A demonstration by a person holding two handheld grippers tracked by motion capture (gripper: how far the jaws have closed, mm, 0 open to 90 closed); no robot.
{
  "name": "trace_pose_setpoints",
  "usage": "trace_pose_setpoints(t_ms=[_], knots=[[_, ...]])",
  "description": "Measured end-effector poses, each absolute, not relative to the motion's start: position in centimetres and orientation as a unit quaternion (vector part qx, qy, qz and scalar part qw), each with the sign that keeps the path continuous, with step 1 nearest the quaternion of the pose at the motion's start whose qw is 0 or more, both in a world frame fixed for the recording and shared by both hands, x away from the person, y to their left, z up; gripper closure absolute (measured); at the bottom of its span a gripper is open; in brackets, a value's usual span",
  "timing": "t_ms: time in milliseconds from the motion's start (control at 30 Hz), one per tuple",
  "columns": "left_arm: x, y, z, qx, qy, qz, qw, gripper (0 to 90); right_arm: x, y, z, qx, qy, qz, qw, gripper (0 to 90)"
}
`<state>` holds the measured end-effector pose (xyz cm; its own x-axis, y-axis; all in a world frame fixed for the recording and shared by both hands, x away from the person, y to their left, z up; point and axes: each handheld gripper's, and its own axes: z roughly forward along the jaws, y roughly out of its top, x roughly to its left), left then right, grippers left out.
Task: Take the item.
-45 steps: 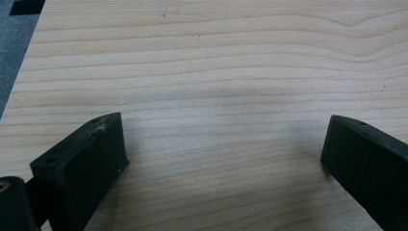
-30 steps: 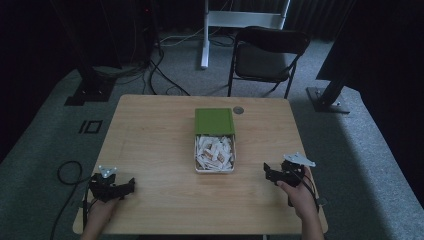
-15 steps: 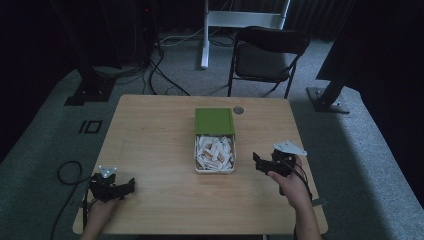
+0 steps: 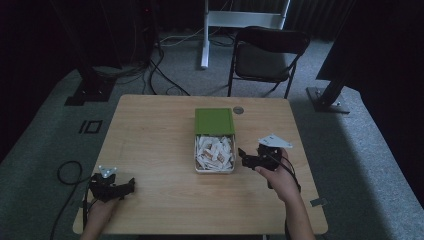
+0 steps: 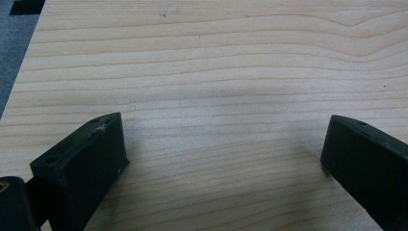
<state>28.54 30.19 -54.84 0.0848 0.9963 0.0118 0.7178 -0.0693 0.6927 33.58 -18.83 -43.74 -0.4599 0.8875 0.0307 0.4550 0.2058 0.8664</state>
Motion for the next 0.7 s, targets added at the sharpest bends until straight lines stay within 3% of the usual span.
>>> trace_pose_setpoints(t_ms=[700], knots=[[28.5,30.2,-54.8,0.684,0.626,0.257,0.272,2.7,34.4,-14.3,-43.5,0.399,0.768,0.446,0.228,13.8]])
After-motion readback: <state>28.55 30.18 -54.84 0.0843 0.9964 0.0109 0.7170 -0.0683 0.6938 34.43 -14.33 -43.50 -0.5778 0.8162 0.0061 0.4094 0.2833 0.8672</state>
